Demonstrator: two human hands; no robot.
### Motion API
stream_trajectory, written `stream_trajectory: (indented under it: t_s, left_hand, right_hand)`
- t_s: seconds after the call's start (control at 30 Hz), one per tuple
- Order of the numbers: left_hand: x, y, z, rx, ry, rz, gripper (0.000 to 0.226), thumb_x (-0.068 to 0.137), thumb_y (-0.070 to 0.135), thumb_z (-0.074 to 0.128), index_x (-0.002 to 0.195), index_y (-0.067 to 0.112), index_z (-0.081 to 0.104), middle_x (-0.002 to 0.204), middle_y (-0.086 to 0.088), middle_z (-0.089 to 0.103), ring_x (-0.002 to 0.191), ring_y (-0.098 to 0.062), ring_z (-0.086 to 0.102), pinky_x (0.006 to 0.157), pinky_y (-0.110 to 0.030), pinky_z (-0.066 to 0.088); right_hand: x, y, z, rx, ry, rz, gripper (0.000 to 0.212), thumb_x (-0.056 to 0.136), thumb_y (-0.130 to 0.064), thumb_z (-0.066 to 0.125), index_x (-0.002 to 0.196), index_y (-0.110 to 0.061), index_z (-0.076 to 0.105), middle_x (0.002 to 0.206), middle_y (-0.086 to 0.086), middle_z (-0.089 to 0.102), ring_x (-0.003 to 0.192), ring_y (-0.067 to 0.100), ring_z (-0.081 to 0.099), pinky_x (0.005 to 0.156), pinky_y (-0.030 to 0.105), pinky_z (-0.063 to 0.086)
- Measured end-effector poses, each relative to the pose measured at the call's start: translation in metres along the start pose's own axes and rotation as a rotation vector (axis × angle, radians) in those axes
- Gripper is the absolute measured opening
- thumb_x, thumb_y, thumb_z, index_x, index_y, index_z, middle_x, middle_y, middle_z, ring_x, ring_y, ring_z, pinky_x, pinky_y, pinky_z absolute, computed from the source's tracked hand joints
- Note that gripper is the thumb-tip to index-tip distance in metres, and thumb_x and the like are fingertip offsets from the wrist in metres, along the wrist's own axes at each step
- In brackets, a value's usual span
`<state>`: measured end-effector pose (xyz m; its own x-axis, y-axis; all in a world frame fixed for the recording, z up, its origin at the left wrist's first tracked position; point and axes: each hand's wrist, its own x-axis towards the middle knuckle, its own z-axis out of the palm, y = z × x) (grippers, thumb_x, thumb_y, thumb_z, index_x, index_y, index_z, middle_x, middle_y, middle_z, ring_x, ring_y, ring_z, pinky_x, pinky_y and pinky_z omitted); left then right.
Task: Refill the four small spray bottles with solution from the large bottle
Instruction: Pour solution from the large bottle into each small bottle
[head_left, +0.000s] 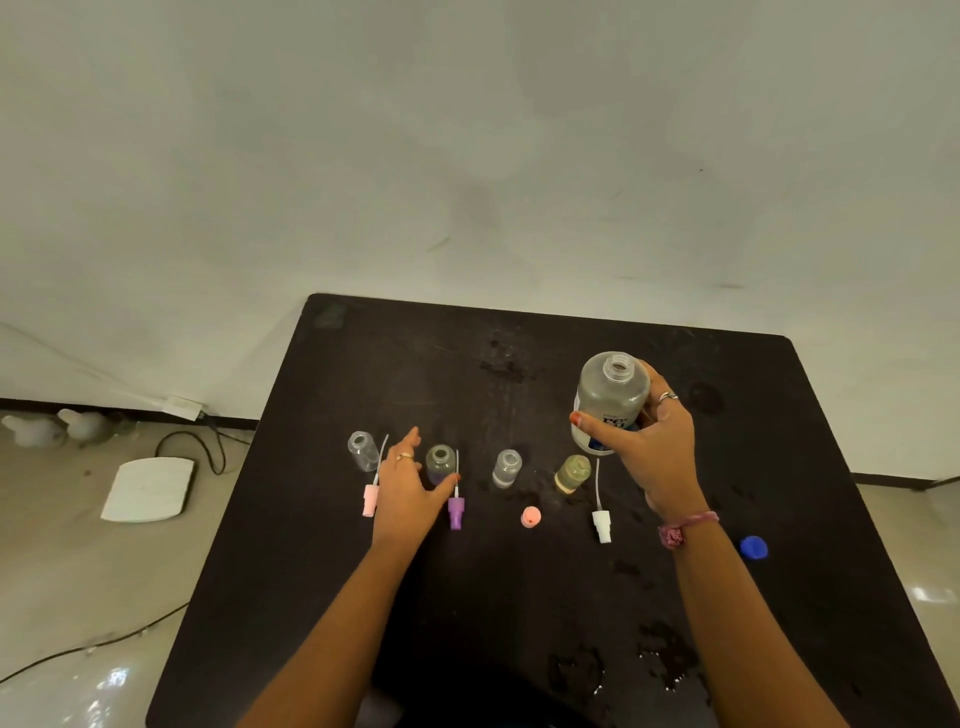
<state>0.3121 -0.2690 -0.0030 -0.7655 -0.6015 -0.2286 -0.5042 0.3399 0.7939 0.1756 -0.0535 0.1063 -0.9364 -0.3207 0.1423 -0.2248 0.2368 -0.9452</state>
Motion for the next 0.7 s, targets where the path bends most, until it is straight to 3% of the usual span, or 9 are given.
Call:
stream_trajectory:
  t_s: [0.07, 0.17, 0.3, 0.5, 0.7]
  left_hand:
    - [0.006, -0.006, 0.006, 0.007, -0.045, -0.044, 0.085, 0.075, 0.020, 0.080, 0.146, 0.012, 0.034, 0.142, -0.005, 0.047, 0.129, -0.019, 0.046, 0.109, -0.036, 0.038]
    - [0.010, -0.012, 0.010, -0.046, -0.068, -0.075, 0.074, 0.079, 0.011, 0.076, 0.143, 0.013, 0.039, 0.137, -0.005, 0.054, 0.128, -0.018, 0.048, 0.109, -0.032, 0.038]
    - [0.008, -0.010, 0.008, -0.124, -0.048, -0.063, 0.048, 0.082, 0.005, 0.071, 0.126, 0.015, 0.055, 0.116, 0.002, 0.064, 0.111, -0.014, 0.059, 0.097, -0.024, 0.044]
    - [0.001, 0.011, -0.005, -0.213, 0.045, -0.002, 0.045, 0.080, 0.011, 0.075, 0.120, 0.014, 0.056, 0.106, 0.010, 0.059, 0.092, 0.003, 0.054, 0.073, -0.003, 0.039]
    - [-0.005, 0.044, -0.029, -0.354, 0.241, 0.146, 0.043, 0.075, 0.016, 0.078, 0.109, 0.029, 0.055, 0.111, 0.004, 0.055, 0.091, -0.006, 0.062, 0.083, -0.022, 0.052]
  right_hand:
    - [-0.002, -0.002, 0.001, -0.009, 0.007, -0.006, 0.071, 0.061, -0.030, 0.085, 0.124, -0.028, 0.054, 0.119, -0.007, 0.061, 0.113, 0.012, 0.057, 0.095, 0.032, 0.051]
    - [-0.005, -0.005, 0.002, -0.013, 0.014, -0.011, 0.070, 0.063, -0.025, 0.086, 0.125, -0.026, 0.054, 0.120, -0.006, 0.061, 0.114, 0.013, 0.056, 0.096, 0.036, 0.050]
    - [-0.011, -0.008, 0.003, -0.022, 0.022, -0.024, 0.068, 0.064, -0.021, 0.086, 0.124, -0.028, 0.054, 0.120, -0.007, 0.061, 0.114, 0.012, 0.057, 0.096, 0.037, 0.050]
    - [-0.013, -0.011, 0.002, -0.039, 0.026, -0.020, 0.073, 0.062, -0.031, 0.086, 0.126, -0.025, 0.053, 0.122, -0.005, 0.060, 0.116, 0.015, 0.056, 0.096, 0.040, 0.050]
    - [-0.011, -0.023, -0.003, -0.030, 0.055, -0.040, 0.071, 0.063, -0.029, 0.087, 0.126, -0.025, 0.053, 0.121, -0.005, 0.061, 0.115, 0.016, 0.057, 0.095, 0.040, 0.051]
